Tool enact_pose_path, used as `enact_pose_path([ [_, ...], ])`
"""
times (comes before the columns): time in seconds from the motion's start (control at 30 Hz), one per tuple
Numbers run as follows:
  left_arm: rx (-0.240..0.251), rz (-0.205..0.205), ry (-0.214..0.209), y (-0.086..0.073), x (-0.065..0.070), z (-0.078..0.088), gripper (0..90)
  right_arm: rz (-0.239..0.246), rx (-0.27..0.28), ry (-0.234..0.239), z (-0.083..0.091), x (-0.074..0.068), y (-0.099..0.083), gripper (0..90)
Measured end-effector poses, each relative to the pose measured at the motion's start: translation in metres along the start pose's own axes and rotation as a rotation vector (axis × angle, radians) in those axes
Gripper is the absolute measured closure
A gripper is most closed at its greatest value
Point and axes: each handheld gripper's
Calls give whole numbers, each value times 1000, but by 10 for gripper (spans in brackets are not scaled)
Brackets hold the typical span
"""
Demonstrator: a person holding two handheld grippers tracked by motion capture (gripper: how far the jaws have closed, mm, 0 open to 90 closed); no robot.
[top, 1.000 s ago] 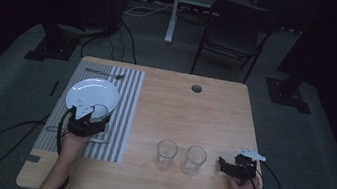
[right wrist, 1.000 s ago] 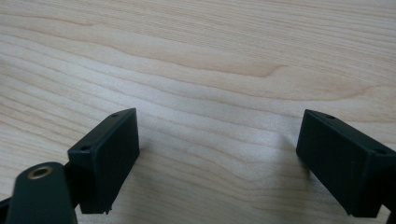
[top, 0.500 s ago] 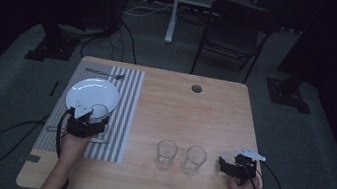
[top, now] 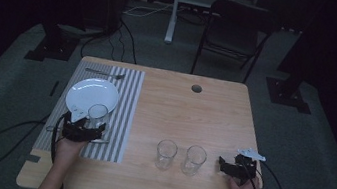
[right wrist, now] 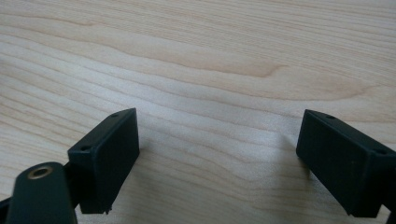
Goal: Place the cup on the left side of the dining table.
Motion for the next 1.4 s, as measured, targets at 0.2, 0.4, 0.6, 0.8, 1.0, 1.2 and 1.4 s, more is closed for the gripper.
enact_pose_path([
  [0.2, 16, 2, 18, -13, -2, 5, 27, 1, 1, 0, 0, 0, 0, 128],
  [0.4, 7, 35, 38, -26, -4, 16, 27, 1, 1, 0, 0, 0, 0, 128],
  [0.6, -26, 84, 97, -42, -12, 24, 27, 1, 1, 0, 0, 0, 0, 128],
  [0.8, -51, 102, 119, -53, -17, 28, 27, 0, 1, 0, 0, 0, 0, 128],
  [1.0, -89, 102, 149, -68, -22, 30, 27, 1, 1, 0, 0, 0, 0, 128],
  [1.2, -143, 132, 199, -75, -28, 34, 27, 1, 0, 0, 0, 0, 0, 128],
  [1.4, -188, 140, 193, -80, -30, 33, 27, 1, 1, 0, 0, 0, 0, 128],
])
Point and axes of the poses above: each handheld gripper's, and its own axes: z roughly backward along the jaws, y roughly out of its top, x roughly to its right, and after that the axes turned 8 degrees about -z, right-handed
